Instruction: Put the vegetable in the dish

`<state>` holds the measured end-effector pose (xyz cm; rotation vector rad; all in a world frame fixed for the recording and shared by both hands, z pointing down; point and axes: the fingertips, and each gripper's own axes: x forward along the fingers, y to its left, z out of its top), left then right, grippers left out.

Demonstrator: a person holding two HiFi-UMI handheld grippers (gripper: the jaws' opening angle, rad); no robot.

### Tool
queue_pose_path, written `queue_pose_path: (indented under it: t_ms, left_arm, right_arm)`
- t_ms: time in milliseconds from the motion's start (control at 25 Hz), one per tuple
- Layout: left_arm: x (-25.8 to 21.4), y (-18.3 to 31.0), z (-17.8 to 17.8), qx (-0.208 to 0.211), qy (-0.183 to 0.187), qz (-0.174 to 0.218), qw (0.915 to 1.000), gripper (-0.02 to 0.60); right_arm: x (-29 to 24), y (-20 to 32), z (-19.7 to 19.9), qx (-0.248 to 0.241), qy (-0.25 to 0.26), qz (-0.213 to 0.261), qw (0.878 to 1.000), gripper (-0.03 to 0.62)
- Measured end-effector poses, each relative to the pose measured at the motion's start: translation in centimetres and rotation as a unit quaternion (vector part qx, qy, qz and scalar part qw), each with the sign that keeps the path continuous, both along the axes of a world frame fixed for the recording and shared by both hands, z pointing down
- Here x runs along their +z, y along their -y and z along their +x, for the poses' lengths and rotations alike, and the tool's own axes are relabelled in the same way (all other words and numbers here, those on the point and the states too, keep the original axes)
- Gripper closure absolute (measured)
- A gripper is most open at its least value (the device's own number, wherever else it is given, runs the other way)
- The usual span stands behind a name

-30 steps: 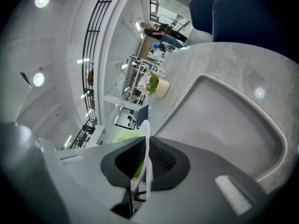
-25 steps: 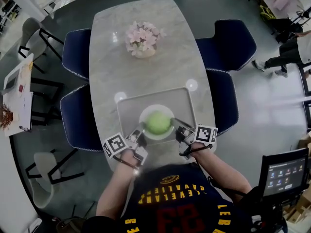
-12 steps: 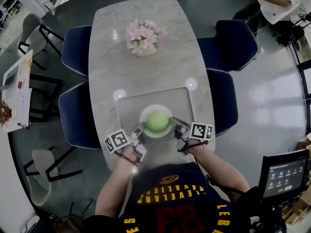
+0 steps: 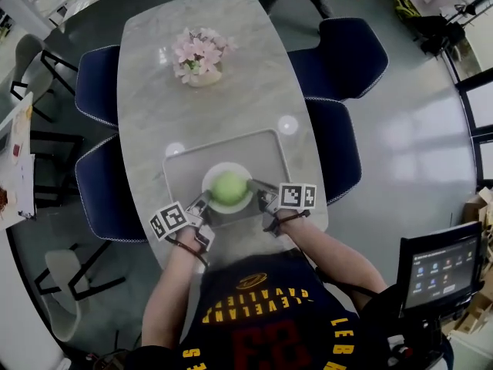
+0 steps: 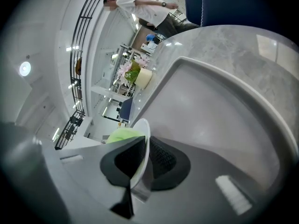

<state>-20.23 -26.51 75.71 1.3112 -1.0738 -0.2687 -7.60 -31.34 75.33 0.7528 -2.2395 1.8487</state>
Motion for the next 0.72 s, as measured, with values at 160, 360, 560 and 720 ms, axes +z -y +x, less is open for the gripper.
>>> queue_pose_path:
  t_ms: [160, 360, 560, 720]
  left_arm:
    - [0.2, 0.1, -0.1, 0.003, 0.004, -0.002, 1.0, 0.551]
    - [1.0, 0.4, 0.2, 0.011, 0.009, -0.006, 0.9999, 0.549]
    - [1.5, 0.6, 0.2, 0.021, 0.021, -0.01, 0.9995, 0.546]
    - [2.0, 0.7, 0.3, 0.027, 0.03, -0.018, 0.999, 0.545]
  right_arm:
    - [0.1, 0.0, -0.1, -0.002, -0.003, -0.001, 1.0, 0.563]
    - [0.6, 0.1, 0.2, -0.003, -0.013, -0.001, 1.0, 0.563]
    - [1.1, 0.2, 0.2, -0.005, -0.02, -0.005, 1.0, 0.562]
    - [1.5, 0.3, 0.4, -0.011, -0.035, -0.009, 0.999, 0.562]
